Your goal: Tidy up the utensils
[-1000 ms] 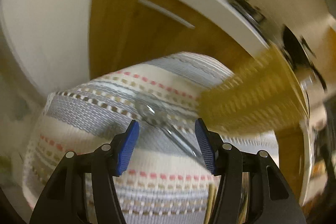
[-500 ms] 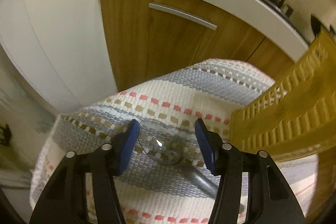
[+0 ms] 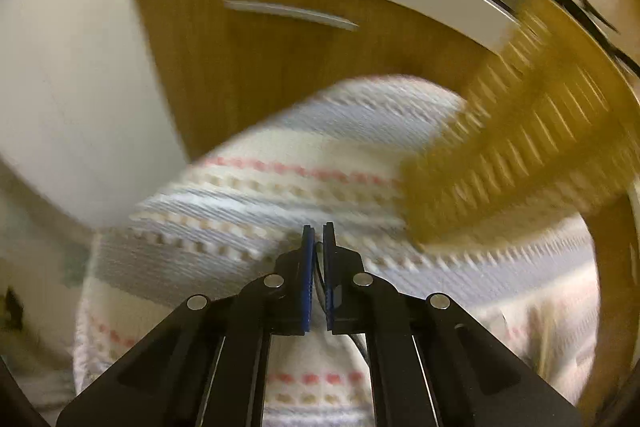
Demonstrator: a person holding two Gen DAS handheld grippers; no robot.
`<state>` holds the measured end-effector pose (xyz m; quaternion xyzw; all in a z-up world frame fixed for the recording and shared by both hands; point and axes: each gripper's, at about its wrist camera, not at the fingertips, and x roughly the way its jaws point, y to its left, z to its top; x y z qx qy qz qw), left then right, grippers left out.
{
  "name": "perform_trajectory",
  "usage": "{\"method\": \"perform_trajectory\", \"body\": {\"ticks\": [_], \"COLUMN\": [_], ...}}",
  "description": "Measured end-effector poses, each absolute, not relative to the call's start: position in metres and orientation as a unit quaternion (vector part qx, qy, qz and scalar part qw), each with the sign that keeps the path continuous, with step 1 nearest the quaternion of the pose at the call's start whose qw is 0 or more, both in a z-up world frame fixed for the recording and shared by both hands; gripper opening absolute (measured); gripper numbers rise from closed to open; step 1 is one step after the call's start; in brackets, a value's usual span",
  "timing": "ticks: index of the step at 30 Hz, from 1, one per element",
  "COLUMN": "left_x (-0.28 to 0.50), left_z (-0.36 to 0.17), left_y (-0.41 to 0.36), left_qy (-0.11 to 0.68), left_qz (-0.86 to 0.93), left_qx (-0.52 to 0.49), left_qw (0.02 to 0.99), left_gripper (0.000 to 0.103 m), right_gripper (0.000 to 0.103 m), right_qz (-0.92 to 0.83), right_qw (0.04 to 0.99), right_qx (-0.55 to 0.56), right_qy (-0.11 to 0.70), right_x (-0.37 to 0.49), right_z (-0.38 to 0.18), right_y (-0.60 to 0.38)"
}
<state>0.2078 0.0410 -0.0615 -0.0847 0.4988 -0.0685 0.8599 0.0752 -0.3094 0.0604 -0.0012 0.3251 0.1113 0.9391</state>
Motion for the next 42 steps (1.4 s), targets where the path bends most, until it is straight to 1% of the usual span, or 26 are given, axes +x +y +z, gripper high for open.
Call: {"method": "perform_trajectory", "body": {"ticks": [5, 7, 8, 9, 10, 11, 15, 17, 19, 24, 27, 28, 30, 33, 36, 42], "left_x": [0.19, 0.185, 0.183, 0.181, 0.18, 0.177, 0.172, 0.172, 0.171, 0.167, 0.163, 0.163, 0.163, 0.157, 0.143, 0.118], "left_z": [-0.055, -0.051, -0.049, -0.048, -0.048, -0.047, -0.052, -0.058, -0.058, -0.06, -0.059, -0.059, -0.061, -0.054, -0.039, 0.042], "left_y": [0.035, 0.039, 0.043, 0.049, 0.054, 0.059, 0.068, 0.062, 0.055, 0.036, 0.038, 0.038, 0.03, 0.028, 0.027, 0.033], "left_qy": [0.503, 0.498, 0.493, 0.493, 0.497, 0.497, 0.514, 0.536, 0.536, 0.542, 0.544, 0.544, 0.541, 0.534, 0.492, 0.366], "left_qz": [-0.172, -0.172, -0.166, -0.163, -0.164, -0.168, -0.17, -0.145, -0.128, -0.092, -0.091, -0.092, -0.085, -0.101, -0.107, -0.144], "left_qx": [-0.062, -0.04, -0.034, -0.041, -0.051, -0.066, -0.088, -0.073, -0.055, 0.016, 0.024, 0.024, 0.033, 0.017, 0.009, -0.033], "left_qw": [0.844, 0.849, 0.853, 0.853, 0.85, 0.848, 0.836, 0.828, 0.833, 0.835, 0.834, 0.834, 0.836, 0.839, 0.864, 0.919], "left_gripper": [0.003, 0.003, 0.009, 0.017, 0.035, 0.042, 0.043, 0.043, 0.044, 0.044, 0.044, 0.044, 0.032, 0.032, 0.032, 0.032], "right_gripper": [0.031, 0.031, 0.031, 0.031, 0.031, 0.031, 0.031, 0.031, 0.031, 0.031, 0.031, 0.031, 0.031, 0.031, 0.031, 0.031], "right_qz": [0.114, 0.114, 0.114, 0.115, 0.116, 0.116, 0.12, 0.123, 0.125, 0.126, 0.127, 0.128, 0.129, 0.131, 0.133, 0.13], "right_qw": [0.938, 0.939, 0.939, 0.939, 0.939, 0.939, 0.939, 0.938, 0.938, 0.935, 0.933, 0.933, 0.931, 0.931, 0.932, 0.945], "right_qx": [-0.009, -0.012, -0.012, -0.01, -0.01, -0.009, -0.01, -0.011, -0.012, -0.016, -0.018, -0.018, -0.017, -0.017, -0.018, -0.018], "right_qy": [0.326, 0.325, 0.325, 0.324, 0.324, 0.323, 0.323, 0.324, 0.324, 0.331, 0.335, 0.337, 0.34, 0.341, 0.336, 0.3], "right_x": [0.072, 0.07, 0.069, 0.069, 0.068, 0.067, 0.066, 0.065, 0.065, 0.065, 0.066, 0.066, 0.068, 0.07, 0.07, 0.073], "right_z": [0.062, 0.063, 0.063, 0.063, 0.064, 0.064, 0.064, 0.064, 0.063, 0.059, 0.054, 0.053, 0.05, 0.049, 0.051, 0.075], "right_y": [-0.303, -0.301, -0.301, -0.3, -0.3, -0.3, -0.298, -0.296, -0.294, -0.292, -0.291, -0.291, -0.29, -0.288, -0.287, -0.287]}}
